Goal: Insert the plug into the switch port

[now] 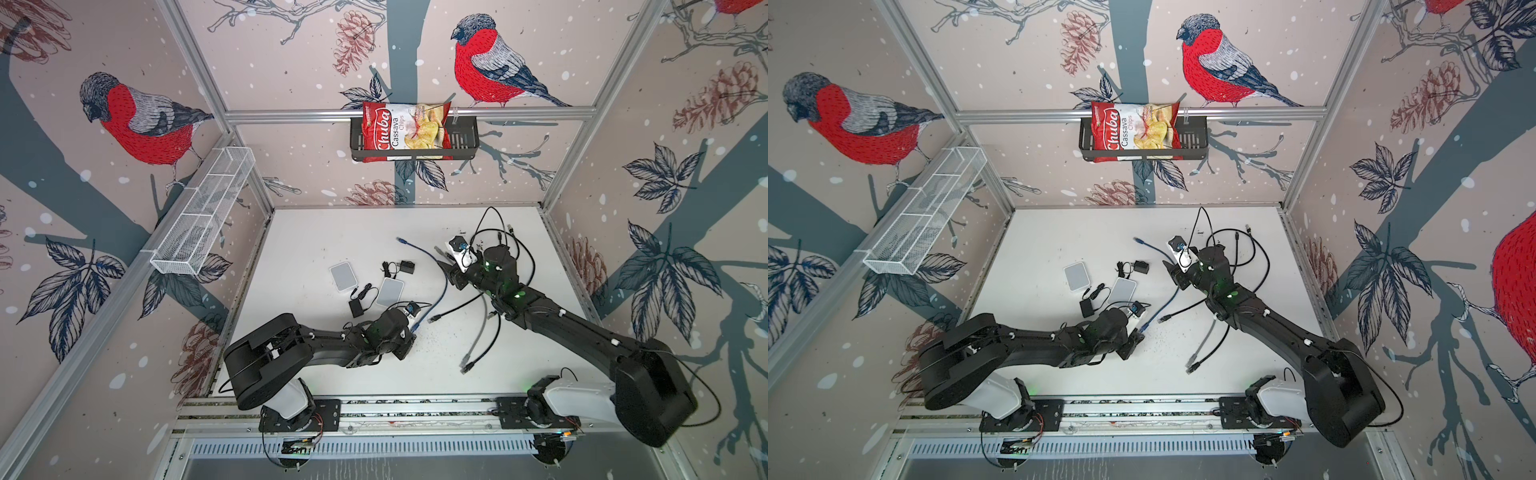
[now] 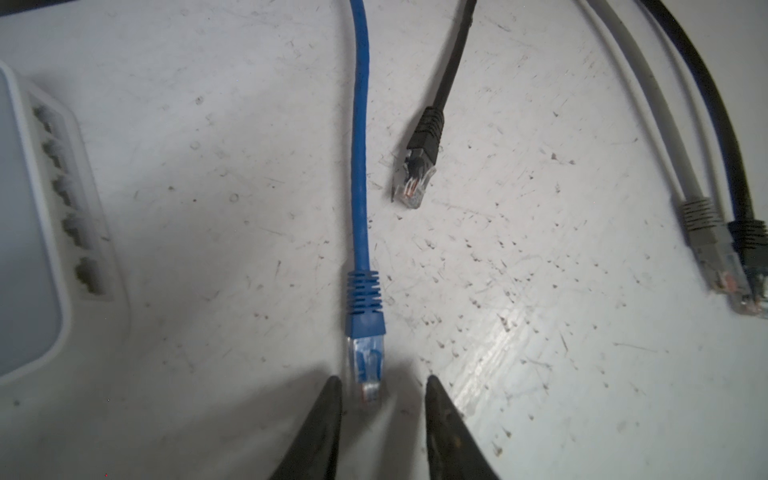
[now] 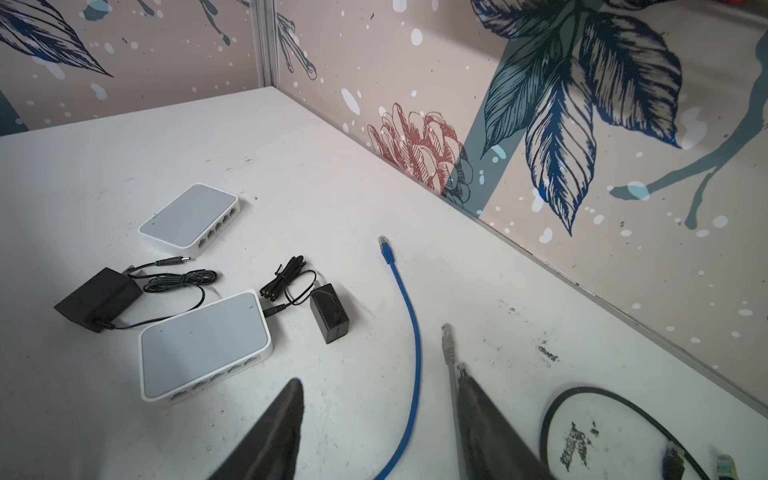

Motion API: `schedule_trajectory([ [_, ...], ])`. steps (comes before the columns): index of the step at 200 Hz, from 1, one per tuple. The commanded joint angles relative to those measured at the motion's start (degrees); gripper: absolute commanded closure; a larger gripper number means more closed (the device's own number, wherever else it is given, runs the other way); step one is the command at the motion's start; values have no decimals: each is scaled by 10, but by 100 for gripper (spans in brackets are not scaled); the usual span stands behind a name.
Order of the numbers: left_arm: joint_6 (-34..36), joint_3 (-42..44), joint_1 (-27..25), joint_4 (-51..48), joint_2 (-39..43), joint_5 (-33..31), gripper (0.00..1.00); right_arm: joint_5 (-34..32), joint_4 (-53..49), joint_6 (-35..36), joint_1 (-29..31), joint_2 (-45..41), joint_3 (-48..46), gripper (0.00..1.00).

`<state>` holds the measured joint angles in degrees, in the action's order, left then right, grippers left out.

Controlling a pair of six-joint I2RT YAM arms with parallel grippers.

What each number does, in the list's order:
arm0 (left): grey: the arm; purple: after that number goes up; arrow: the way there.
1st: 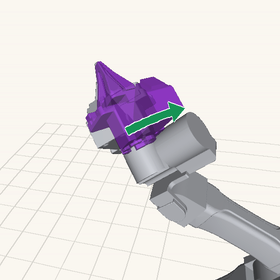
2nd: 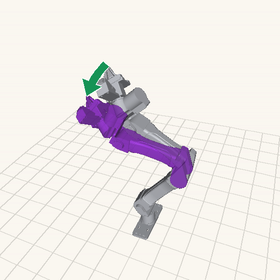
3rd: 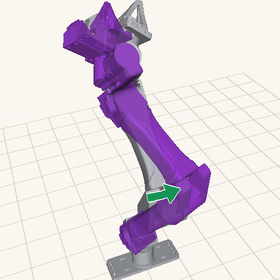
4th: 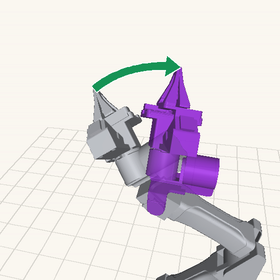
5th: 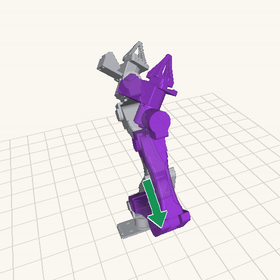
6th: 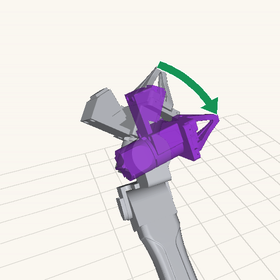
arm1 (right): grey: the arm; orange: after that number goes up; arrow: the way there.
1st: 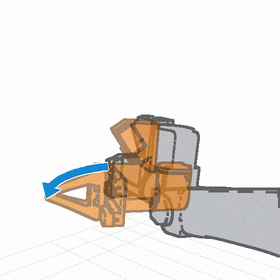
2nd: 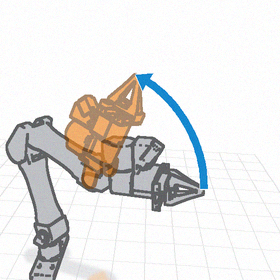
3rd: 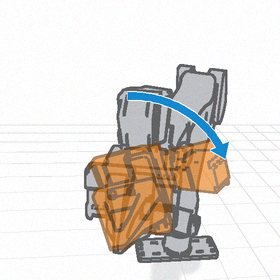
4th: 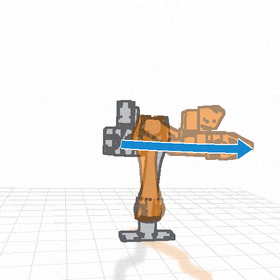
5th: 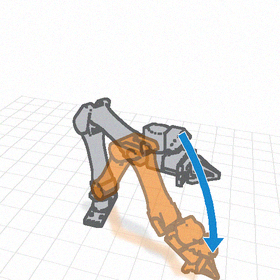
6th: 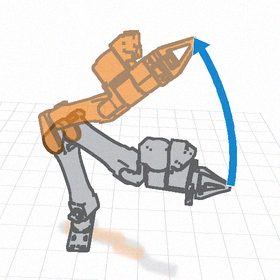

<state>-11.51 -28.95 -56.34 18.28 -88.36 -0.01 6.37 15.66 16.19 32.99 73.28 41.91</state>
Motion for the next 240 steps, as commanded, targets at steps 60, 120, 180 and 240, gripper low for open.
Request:
schedule_trajectory([
  [60, 45, 19, -1, -7, 5, -18, 88, 44, 23, 58, 1, 24, 7, 40],
  [120, 56, 30, -1, 1, 36, -43, 92, 75, 113, 138, -5, 22, -37, 34],
  [180, 82, 53, -1, 5, 117, -63, 80, 199, 98, 276, -57, 32, -62, 34],
  [240, 54, 2, -2, -47, 81, -29, 43, 146, 98, 220, -94, 60, -19, 35],
])
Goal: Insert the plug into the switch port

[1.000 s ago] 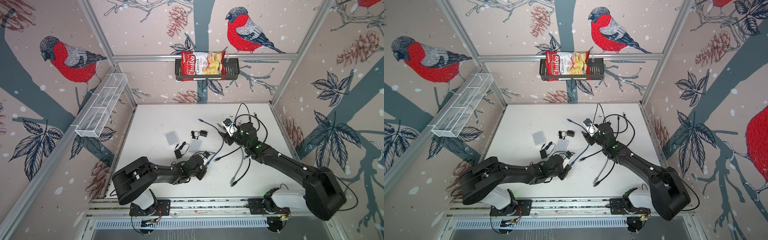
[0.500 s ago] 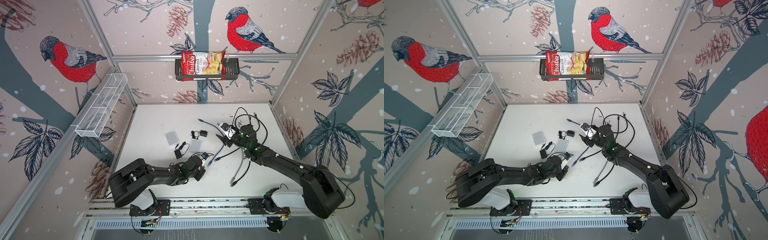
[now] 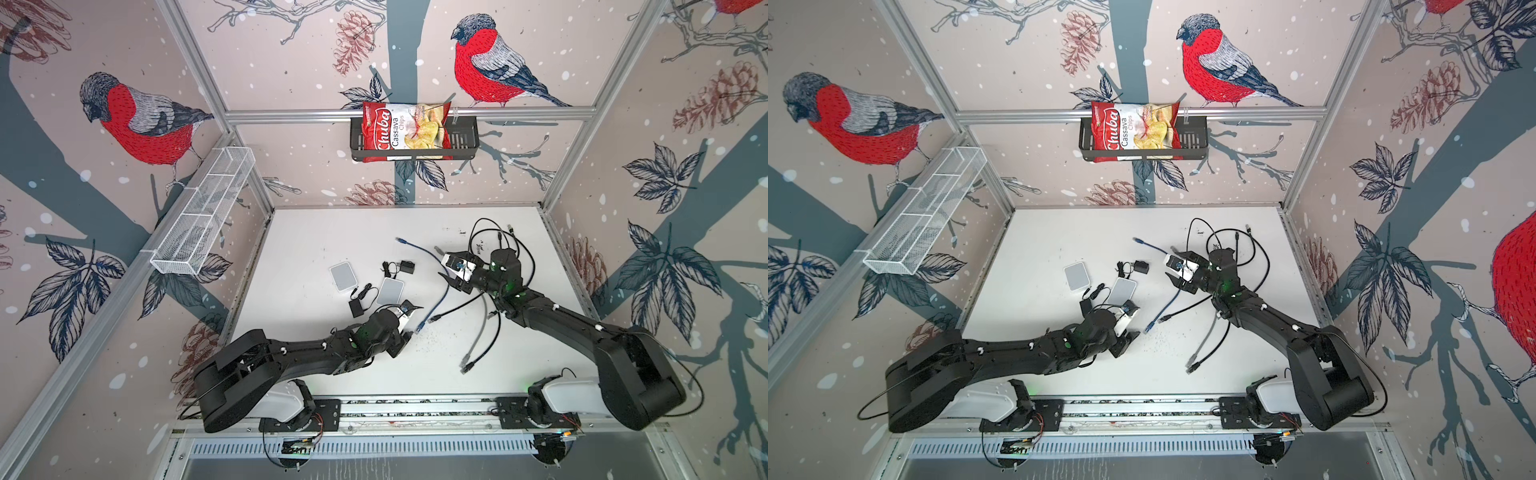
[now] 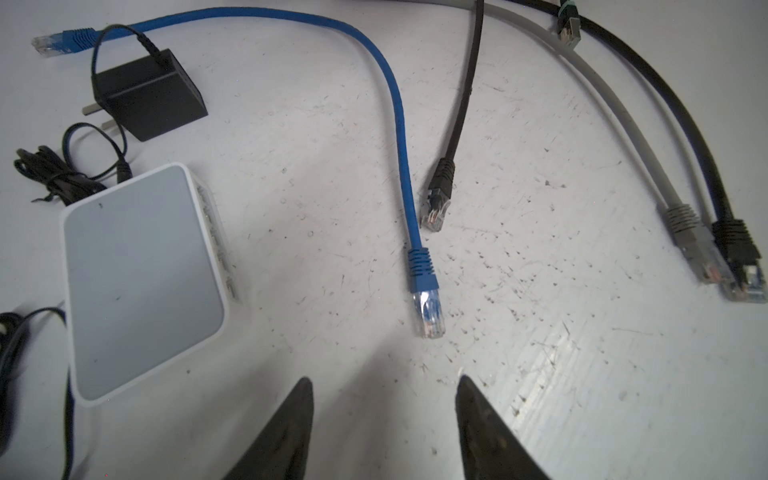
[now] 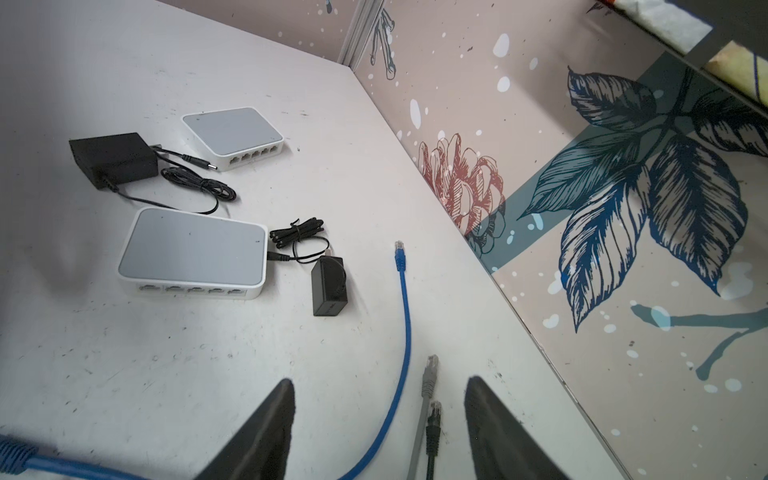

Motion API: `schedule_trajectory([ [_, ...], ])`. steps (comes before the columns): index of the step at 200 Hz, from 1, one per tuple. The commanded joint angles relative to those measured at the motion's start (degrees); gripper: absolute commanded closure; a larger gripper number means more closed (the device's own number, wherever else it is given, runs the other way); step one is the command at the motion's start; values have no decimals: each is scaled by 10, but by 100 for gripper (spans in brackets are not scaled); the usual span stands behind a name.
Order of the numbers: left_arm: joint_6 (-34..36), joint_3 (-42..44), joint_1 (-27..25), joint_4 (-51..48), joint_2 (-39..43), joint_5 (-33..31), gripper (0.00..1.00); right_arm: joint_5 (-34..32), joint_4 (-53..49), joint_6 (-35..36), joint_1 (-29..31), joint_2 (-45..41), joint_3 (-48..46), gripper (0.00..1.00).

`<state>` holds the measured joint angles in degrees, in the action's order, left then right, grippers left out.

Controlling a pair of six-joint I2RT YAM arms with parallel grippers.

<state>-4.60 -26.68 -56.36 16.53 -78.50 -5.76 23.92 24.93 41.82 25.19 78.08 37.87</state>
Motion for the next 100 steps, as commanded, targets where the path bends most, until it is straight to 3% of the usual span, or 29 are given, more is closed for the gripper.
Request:
schedule_trajectory([
  [1, -15, -22, -2, -30, -19, 29, 43, -30, 5, -39, -17, 13, 23, 35],
  [100, -31, -101, -17, -92, -113, 29, 37, -23, 12, -65, -57, 20, 27, 35],
])
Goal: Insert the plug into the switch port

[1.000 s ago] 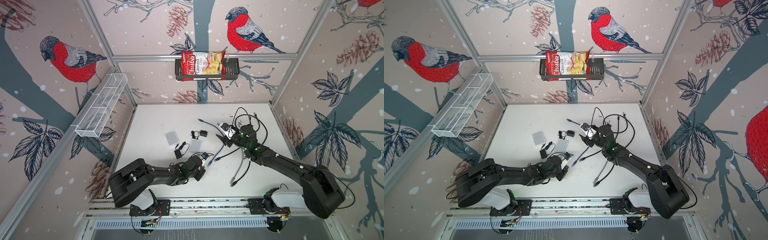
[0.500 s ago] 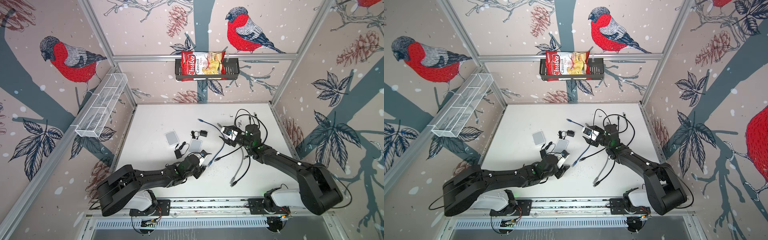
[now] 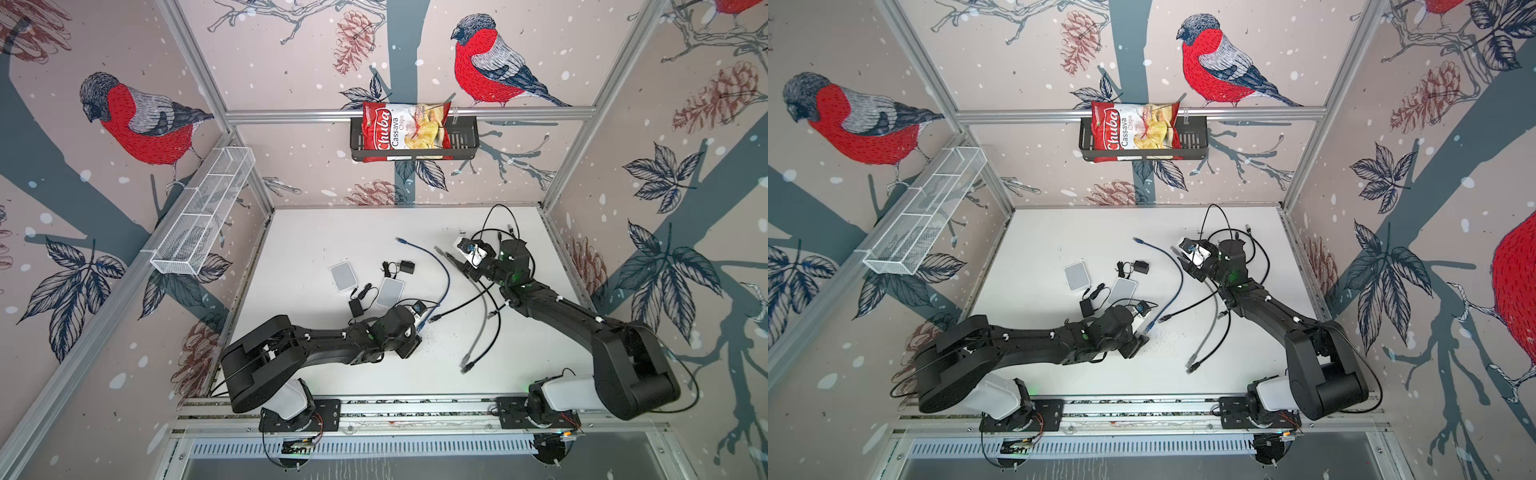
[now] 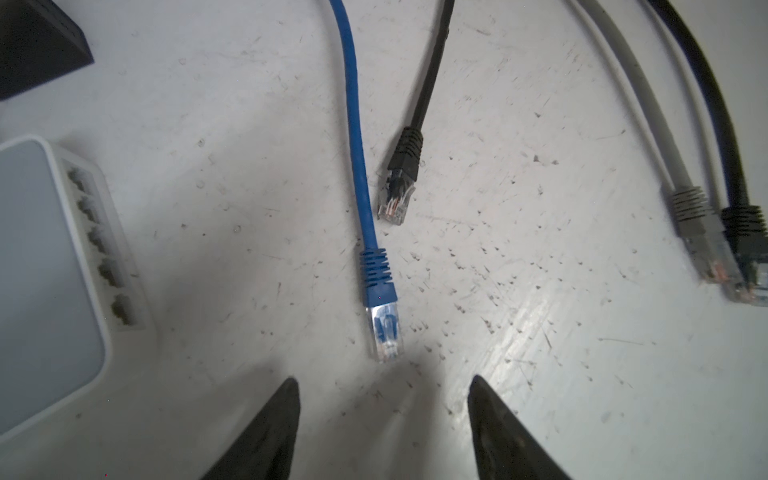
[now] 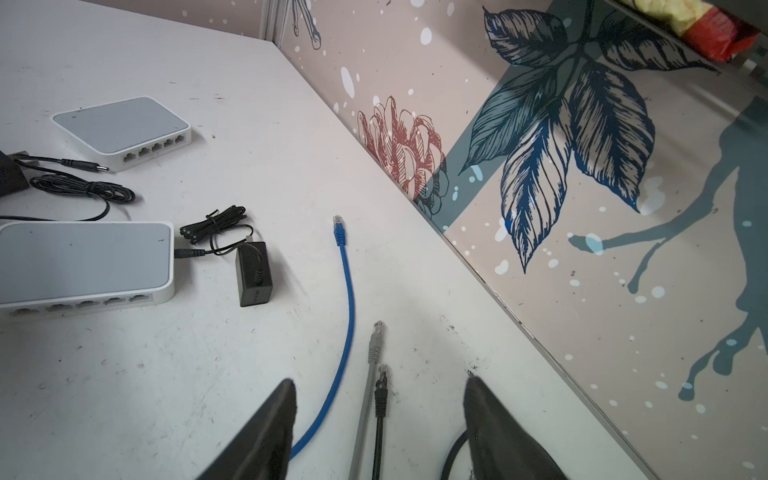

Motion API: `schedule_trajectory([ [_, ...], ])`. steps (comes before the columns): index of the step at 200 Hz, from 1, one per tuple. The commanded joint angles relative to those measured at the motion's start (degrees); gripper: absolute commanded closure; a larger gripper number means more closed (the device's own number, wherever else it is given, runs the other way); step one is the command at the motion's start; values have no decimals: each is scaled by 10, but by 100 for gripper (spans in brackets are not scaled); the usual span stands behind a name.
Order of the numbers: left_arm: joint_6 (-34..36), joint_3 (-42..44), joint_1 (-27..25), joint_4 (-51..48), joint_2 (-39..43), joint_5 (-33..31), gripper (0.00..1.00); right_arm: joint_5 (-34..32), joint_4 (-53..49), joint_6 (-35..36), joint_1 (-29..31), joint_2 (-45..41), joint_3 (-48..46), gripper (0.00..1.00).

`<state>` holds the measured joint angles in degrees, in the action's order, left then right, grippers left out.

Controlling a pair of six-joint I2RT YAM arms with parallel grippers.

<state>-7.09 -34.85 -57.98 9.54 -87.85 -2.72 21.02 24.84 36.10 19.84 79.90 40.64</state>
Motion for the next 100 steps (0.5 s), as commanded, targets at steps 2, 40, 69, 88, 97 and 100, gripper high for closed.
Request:
schedule_trajectory([
  [2, -7, -21, -1, -24, -22, -2, 37, 6, 15, -8, -3, 2, -1, 35],
  [40, -13, -48, -1, -45, -55, -21, 39, 16, 20, -12, -9, 2, -4, 36],
  [69, -9, -51, -1, -46, -60, -25, 51, 24, 22, -10, -14, 4, -6, 36],
  [88, -2, -52, -1, -41, -64, -20, 60, 29, 21, -9, -15, 8, -4, 37],
  [97, 2, -53, -2, -37, -66, -15, 64, 31, 20, -9, -17, 8, -3, 37],
  [100, 3, -53, -2, -35, -66, -14, 65, 31, 19, -9, -17, 9, -2, 37],
])
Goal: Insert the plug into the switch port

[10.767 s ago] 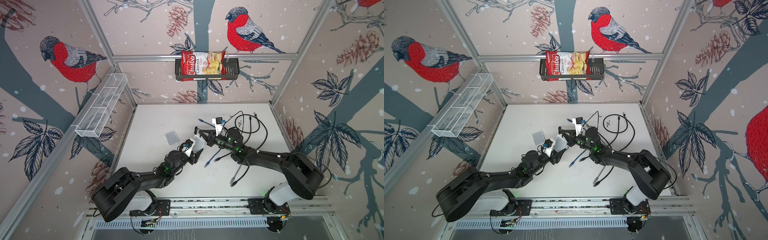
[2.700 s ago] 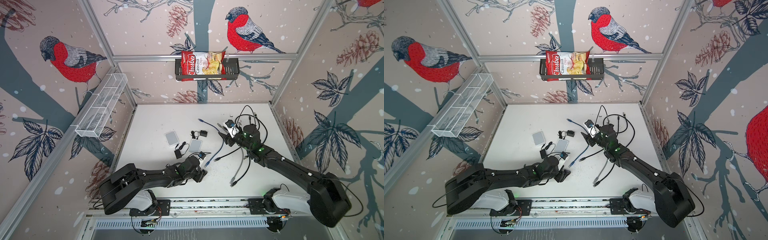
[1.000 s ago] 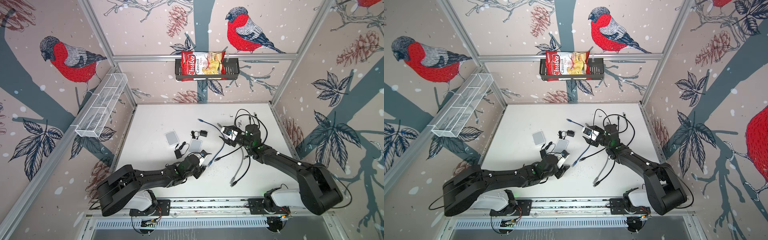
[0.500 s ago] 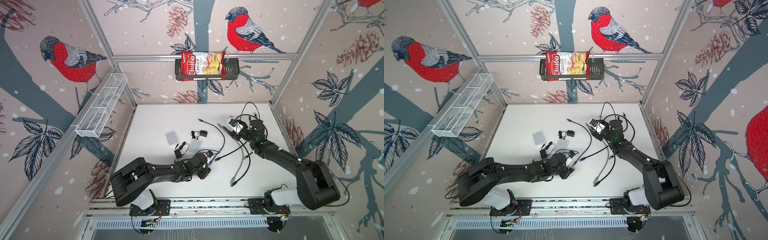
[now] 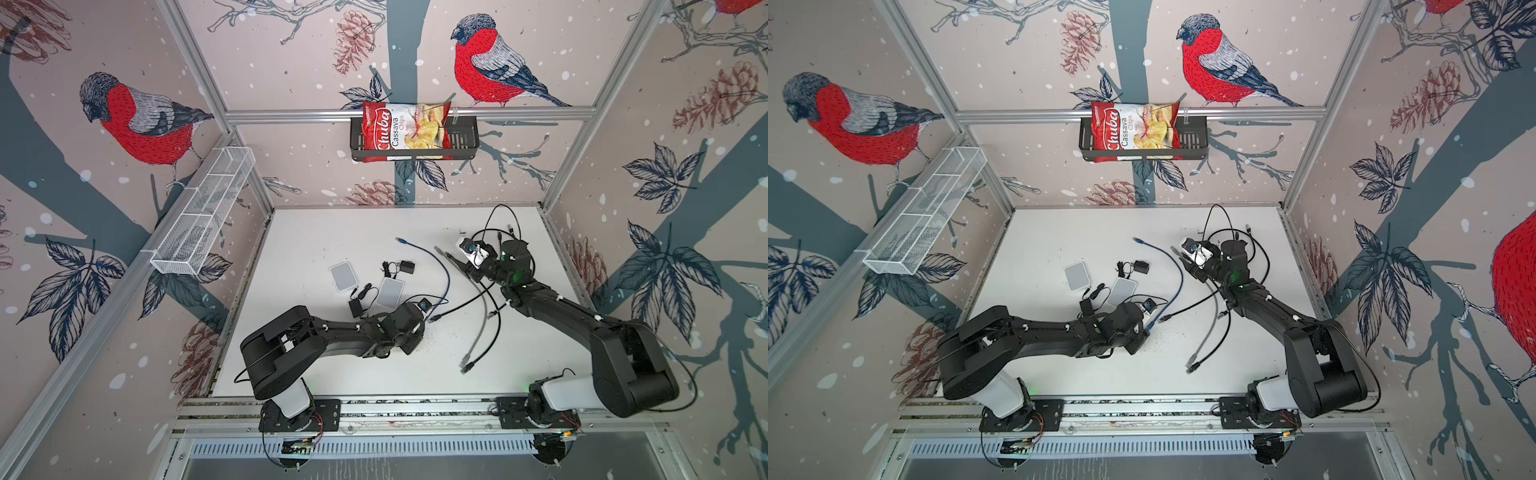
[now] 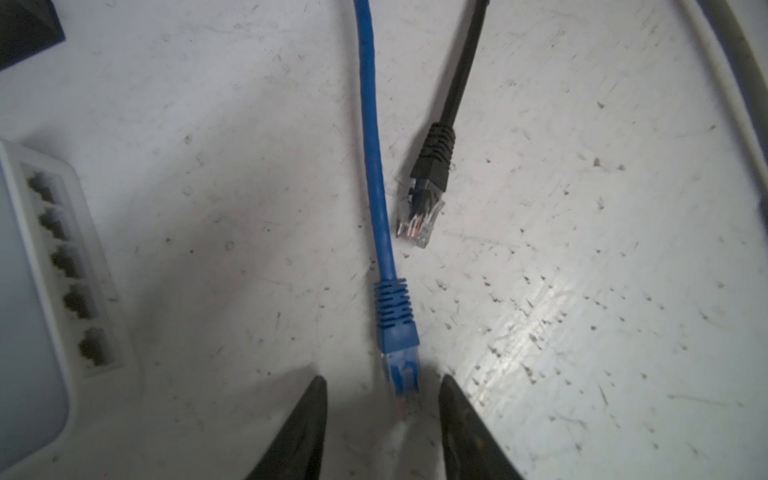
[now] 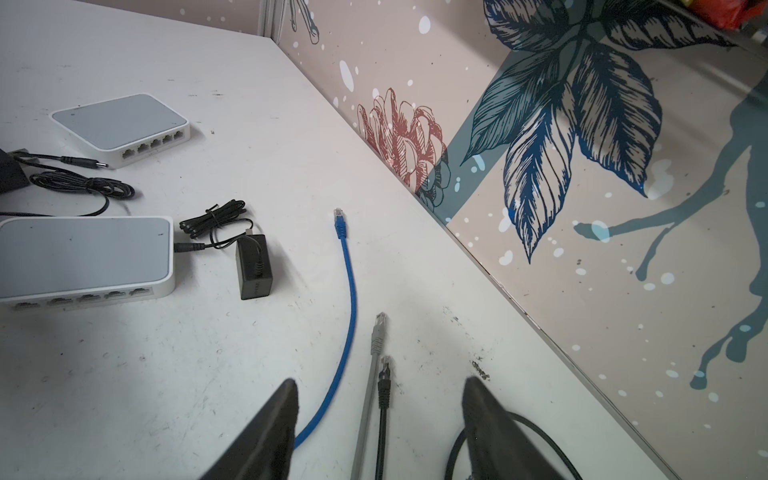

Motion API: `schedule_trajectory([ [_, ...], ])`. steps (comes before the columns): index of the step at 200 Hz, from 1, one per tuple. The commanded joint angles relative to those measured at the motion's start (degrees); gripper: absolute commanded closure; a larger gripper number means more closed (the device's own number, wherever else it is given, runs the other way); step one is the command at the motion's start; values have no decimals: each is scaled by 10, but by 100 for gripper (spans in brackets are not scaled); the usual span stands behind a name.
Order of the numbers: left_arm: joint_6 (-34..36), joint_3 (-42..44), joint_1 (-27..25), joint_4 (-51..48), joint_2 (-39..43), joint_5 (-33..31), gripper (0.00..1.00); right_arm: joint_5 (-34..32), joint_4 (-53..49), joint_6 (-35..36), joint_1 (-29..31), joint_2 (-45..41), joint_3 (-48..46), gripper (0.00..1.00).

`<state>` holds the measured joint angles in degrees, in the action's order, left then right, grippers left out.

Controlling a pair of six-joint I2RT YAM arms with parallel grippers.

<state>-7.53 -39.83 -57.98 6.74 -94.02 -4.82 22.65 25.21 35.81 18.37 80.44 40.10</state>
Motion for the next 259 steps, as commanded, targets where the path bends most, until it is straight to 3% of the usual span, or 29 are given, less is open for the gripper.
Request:
schedule_trajectory([
  [1, 8, -2, -2, -7, -6, 8, 65, 15, 15, -6, -3, 3, 4, 37],
  [49, 23, 16, -4, 21, -6, 14, 73, 48, -9, 14, -3, 10, 13, 38],
  [109, 50, 87, -5, 92, 74, -37, 82, 175, -62, 147, -3, 15, 7, 39],
  [135, 65, 108, -5, 106, 117, -42, 81, 241, -164, 254, 3, 30, 40, 39],
  [175, 36, 121, -5, 103, 153, -62, 79, 236, -307, 426, 38, 68, 88, 39],
  [223, -58, 168, -4, 128, 245, -120, 73, 109, -400, 447, 128, 117, 137, 45],
  [234, -79, 184, -4, 135, 276, -151, 69, 92, -410, 443, 143, 126, 145, 46],
  [259, -98, 213, -4, 143, 338, -197, 45, 47, -427, 431, 177, 143, 158, 51],
])
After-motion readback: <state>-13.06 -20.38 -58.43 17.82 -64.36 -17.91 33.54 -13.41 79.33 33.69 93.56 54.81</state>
